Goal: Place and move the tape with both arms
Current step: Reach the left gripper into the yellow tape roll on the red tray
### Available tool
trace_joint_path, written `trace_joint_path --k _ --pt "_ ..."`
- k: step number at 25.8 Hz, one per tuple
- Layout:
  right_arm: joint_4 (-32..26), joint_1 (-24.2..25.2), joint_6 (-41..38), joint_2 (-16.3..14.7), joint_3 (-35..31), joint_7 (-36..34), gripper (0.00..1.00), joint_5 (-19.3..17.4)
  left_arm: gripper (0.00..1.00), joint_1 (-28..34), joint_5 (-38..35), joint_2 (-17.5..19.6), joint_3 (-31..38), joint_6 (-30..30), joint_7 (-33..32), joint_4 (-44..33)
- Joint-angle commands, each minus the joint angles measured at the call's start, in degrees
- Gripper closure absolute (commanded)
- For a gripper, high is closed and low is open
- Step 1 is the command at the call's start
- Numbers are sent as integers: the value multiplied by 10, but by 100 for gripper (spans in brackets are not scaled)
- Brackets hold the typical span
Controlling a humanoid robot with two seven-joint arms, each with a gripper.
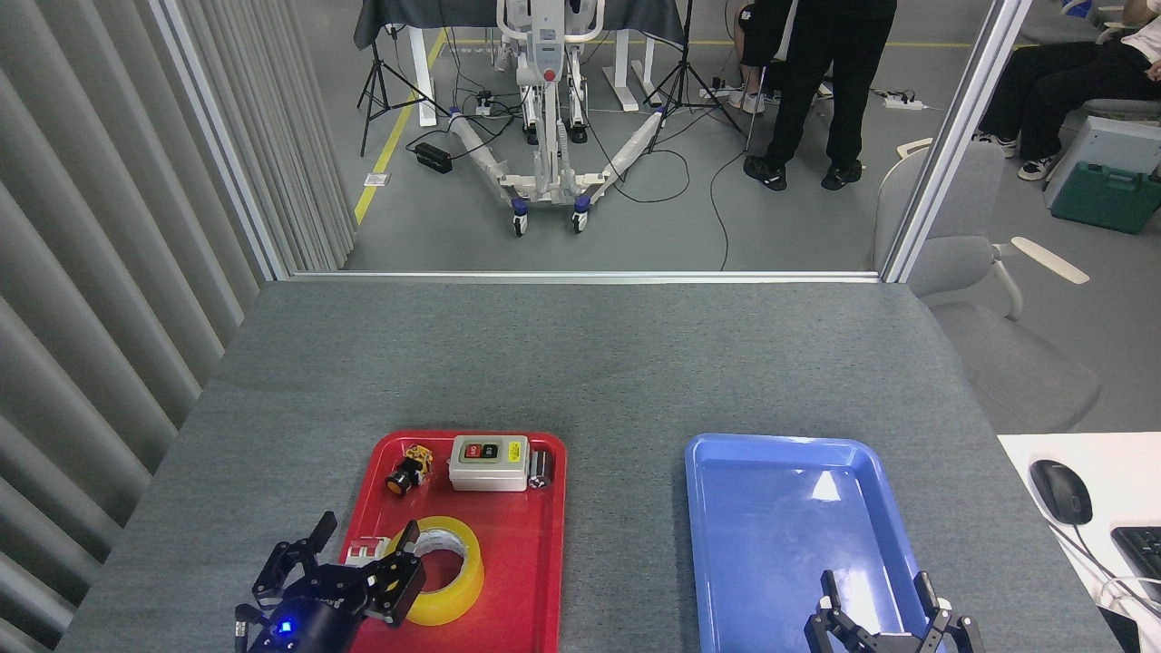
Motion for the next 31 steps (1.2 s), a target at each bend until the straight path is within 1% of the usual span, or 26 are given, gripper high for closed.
trace_joint_path --k 1,3,4,6,7,9,13,14,16,18,21,23,26,29,31 --pt "0 -1 -1 0 0 1 0 0 0 -50 6 5 -2 -3 -209 -1" --pt "0 -1 -1 -1 0 1 0 -1 0 -87 7 7 -2 -4 -327 -1" --pt "0 -1 -1 -1 0 1 0 -2 0 -105 8 9 -5 -4 -375 0" --pt "0 -2 2 -6 0 1 0 -3 0 -129 8 19 -14 -6 -445 0" --pt "0 -2 3 -7 0 1 0 -3 0 -138 8 25 -19 -9 -462 0" --pt "0 -3 4 -8 0 1 0 -3 0 -161 8 29 -31 -10 -471 1" --pt "0 -2 -1 -8 0 2 0 -4 0 -186 8 31 -54 -14 -479 11" --pt "0 -2 -1 -8 0 2 0 -4 0 -189 9 36 -62 -19 -484 11" --pt "0 -2 -1 -9 0 2 0 -4 0 -211 10 68 -85 -60 -497 20" --pt "0 -2 -1 -9 1 2 0 -4 0 -244 12 79 -112 -112 -499 54" --pt "0 -2 -1 -10 1 8 0 -4 0 -285 12 74 -129 -183 -503 124" --pt "1 -3 -1 -11 1 26 0 -4 0 -303 11 69 -128 -205 -513 162" --pt "1 -3 -2 -10 2 57 0 -4 0 -319 11 64 -128 -206 -535 196" --pt "1 -3 -2 -10 2 60 0 -4 0 -328 10 61 -129 -206 -545 239" --pt "1 -3 -2 -9 2 60 0 -4 0 -329 10 50 -129 -206 -548 268"
